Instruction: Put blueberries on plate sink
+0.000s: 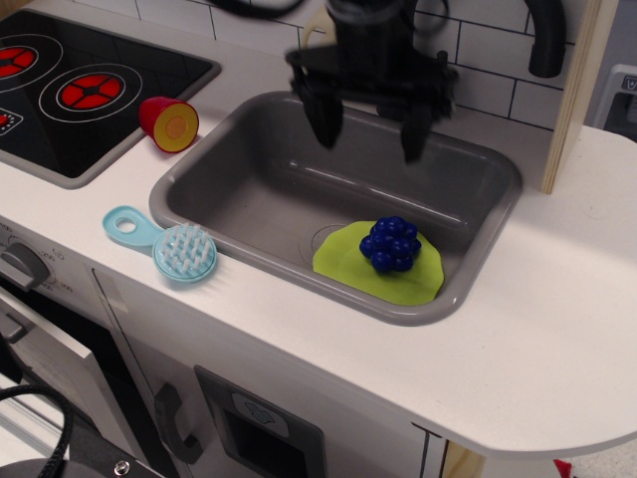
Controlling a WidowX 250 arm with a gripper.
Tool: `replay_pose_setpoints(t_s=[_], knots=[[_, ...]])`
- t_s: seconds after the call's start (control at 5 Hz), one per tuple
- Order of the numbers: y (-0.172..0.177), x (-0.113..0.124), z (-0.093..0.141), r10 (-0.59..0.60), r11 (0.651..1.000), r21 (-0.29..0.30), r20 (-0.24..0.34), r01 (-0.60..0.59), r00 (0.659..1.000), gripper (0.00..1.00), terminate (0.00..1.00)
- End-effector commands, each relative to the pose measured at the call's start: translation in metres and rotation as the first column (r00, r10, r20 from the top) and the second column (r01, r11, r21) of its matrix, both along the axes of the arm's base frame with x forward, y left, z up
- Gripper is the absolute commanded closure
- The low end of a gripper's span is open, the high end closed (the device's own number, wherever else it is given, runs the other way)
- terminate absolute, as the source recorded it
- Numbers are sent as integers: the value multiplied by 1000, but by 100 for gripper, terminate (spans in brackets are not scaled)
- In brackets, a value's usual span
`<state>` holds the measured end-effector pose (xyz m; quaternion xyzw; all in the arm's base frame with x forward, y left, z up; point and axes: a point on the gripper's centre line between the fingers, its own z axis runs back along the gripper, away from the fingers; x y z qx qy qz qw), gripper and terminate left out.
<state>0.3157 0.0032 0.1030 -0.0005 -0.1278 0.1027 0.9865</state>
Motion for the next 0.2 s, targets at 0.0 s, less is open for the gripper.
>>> replay_pose_setpoints(t_s=[0.0], knots=[[4, 2, 23, -1, 1000, 2, 64, 1, 998, 0, 100]])
